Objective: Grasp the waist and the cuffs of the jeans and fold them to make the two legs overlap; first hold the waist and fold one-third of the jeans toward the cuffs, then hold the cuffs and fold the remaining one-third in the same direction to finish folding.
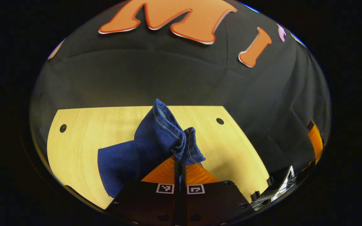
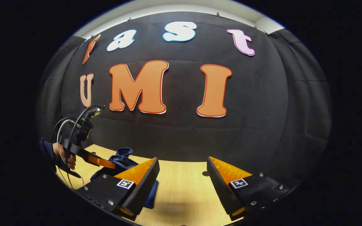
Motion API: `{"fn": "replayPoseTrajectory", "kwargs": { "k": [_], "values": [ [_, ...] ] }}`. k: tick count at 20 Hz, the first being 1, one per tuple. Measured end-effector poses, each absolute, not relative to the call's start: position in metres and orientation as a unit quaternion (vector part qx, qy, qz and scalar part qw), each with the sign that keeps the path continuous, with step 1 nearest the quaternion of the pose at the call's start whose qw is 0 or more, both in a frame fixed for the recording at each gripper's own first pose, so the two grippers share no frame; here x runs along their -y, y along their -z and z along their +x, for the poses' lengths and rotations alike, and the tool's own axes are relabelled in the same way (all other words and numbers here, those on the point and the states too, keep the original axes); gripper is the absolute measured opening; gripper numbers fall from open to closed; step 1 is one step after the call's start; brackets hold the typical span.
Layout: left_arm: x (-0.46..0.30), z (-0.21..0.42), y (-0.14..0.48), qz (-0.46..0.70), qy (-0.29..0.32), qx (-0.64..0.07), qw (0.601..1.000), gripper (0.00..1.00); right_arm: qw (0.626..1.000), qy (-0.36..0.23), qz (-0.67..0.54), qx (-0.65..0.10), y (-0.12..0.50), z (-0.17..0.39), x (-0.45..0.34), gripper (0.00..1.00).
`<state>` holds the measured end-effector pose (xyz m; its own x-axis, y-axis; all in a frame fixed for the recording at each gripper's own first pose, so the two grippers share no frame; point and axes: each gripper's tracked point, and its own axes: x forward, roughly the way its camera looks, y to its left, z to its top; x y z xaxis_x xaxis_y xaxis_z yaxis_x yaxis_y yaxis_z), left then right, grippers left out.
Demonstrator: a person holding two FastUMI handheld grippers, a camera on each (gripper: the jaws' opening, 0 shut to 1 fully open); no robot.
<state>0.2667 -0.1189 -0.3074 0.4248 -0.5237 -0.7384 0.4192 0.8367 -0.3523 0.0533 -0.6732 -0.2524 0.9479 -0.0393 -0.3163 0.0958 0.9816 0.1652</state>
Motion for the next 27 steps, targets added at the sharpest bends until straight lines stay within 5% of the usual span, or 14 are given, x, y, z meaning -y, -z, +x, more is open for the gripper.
{"fn": "replayPoseTrajectory", "kwargs": {
  "k": [4,6,9,14,21,27],
  "values": [
    [0.143,0.239,0.324,-0.033,0.293,-0.482,0.825,0.04,0.981,0.042,0.096,-0.165,0.26,0.046,0.688,0.95],
    [0.151,0.22,0.317,-0.024,0.312,-0.479,0.82,0.16,0.98,0.044,0.096,-0.166,0.264,0.046,0.691,0.95],
    [0.157,0.206,0.297,-0.034,0.34,-0.453,0.823,0.2,0.981,0.04,0.096,-0.163,0.261,0.049,0.688,0.95],
    [0.139,0.196,0.228,-0.029,0.357,-0.36,0.861,0.82,0.986,0.014,0.091,-0.141,0.244,0.059,0.666,0.95],
    [0.036,0.214,0.119,-0.026,0.197,-0.175,0.964,0.93,0.996,-0.017,0.077,-0.045,0.182,0.085,0.62,0.95],
    [-0.029,0.181,0.038,0.013,0.072,-0.034,0.997,0.92,0.993,-0.076,0.089,0.007,0.152,0.099,0.558,0.95]
  ]
}}
